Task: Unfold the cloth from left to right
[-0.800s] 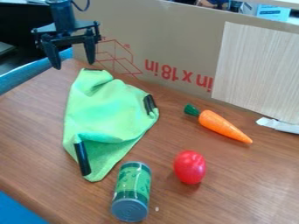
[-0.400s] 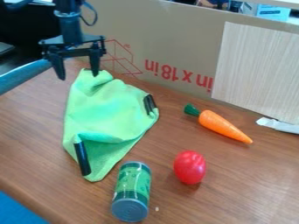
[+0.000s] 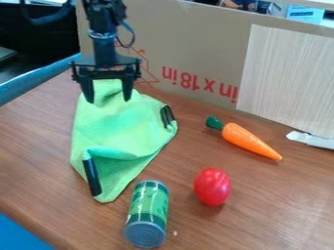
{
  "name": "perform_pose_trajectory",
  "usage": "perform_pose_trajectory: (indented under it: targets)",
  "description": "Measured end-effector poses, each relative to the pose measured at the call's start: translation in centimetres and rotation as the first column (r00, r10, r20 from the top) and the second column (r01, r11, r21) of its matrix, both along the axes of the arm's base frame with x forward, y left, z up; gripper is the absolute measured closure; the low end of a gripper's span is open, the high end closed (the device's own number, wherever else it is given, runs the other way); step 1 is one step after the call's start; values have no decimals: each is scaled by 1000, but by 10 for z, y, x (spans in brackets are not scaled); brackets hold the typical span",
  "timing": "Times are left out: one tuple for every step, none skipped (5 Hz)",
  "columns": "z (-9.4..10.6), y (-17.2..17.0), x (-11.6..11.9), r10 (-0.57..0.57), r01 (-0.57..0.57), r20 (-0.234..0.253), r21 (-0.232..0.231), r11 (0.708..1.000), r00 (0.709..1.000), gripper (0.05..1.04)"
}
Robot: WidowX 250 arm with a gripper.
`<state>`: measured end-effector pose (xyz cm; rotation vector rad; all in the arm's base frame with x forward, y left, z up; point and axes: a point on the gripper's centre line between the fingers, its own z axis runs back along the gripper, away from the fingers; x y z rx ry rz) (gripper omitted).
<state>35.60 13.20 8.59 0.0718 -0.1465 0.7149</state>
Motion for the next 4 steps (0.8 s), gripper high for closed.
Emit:
perform_pose_trajectory:
  targets:
    - [-11,-23,6,-39,39,7,32,999,999,83]
    - [-19,-39,9,-57,57,4,32,998,998,83]
    - [-23,-56,12,-76,75,18,35,997,997,83]
    - [-22,-63,18,-68,65,54,44,997,996,83]
